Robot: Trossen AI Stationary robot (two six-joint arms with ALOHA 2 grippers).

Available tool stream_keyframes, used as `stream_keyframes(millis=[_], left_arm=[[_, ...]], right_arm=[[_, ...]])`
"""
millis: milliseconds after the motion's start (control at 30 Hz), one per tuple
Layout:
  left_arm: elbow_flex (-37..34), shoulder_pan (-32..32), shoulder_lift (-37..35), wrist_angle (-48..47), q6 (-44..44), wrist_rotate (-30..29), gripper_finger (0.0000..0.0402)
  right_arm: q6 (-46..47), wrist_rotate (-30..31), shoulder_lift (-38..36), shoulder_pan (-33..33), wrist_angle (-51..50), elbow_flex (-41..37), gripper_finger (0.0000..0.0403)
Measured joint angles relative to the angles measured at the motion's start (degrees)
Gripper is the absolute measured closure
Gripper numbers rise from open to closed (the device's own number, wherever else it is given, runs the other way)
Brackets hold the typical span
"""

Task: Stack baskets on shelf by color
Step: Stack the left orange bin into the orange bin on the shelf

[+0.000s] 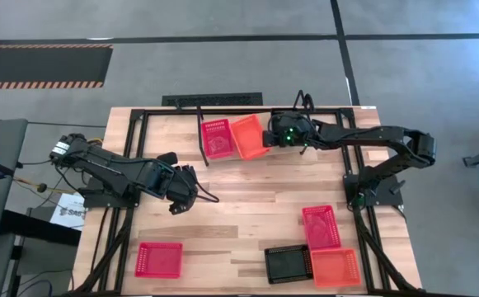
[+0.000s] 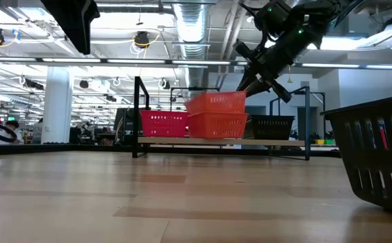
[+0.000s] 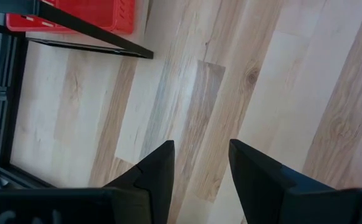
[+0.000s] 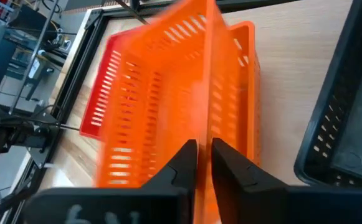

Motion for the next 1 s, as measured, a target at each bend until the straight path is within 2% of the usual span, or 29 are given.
stream_keyframes(millis=[233, 500, 700, 1000], left_arm=[[0.00, 0.01, 0.02, 0.00, -0.43, 0.01, 0.0261], [0.00, 0.01, 0.00, 0.00, -0.60, 0.01, 0.0261], [0.00, 0.01, 0.02, 0.00, -0.65, 0.01, 0.0261], [0.00, 0.01, 0.02, 0.02, -0.60, -0.29, 0.0261]], right_arm=[[-0.39, 0.02, 0.00, -0.02, 0.78, 1.20, 0.0300], [-7.03, 0.00, 0.02, -0.01, 0.74, 7.66, 0.0275], [-7.65, -0.07, 0.02, 0.00, -0.17, 9.18, 0.0271], [-5.77, -0.04, 0.50, 1.34, -10.45, 9.16, 0.0275]])
